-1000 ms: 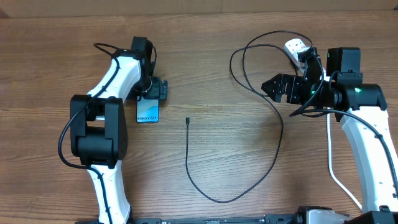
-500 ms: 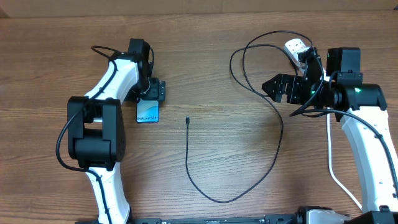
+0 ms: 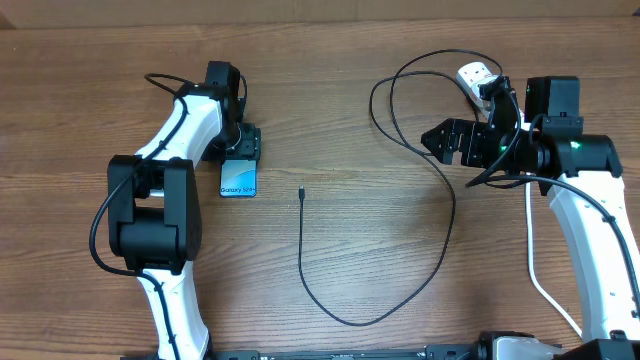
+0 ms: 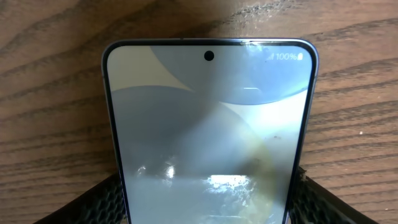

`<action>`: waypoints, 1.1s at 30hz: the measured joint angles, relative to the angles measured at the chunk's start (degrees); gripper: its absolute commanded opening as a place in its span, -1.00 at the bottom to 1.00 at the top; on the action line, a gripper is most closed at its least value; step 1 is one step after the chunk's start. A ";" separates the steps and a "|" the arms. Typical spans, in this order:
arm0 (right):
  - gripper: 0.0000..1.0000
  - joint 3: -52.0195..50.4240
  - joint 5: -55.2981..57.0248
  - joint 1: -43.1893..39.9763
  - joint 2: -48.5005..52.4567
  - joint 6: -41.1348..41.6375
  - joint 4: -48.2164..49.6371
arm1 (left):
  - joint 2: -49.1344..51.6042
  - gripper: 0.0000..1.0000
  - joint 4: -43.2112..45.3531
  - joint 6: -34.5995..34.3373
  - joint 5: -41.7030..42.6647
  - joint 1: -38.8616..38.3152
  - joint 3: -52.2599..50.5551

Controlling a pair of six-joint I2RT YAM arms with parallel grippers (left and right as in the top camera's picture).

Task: Plug charger to phone and switch on socket
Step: 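Lower the left gripper onto the phone's top edge and pinch it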

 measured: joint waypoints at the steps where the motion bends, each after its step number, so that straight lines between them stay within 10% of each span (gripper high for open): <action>1: 1.00 0.00 0.00 0.00 0.00 0.02 0.07 | 0.00 0.40 0.00 -0.02 0.00 0.00 0.00; 33: 1.00 0.00 -0.02 0.00 0.00 3.08 0.70 | 2.38 0.27 -13.27 -9.49 6.08 0.00 13.05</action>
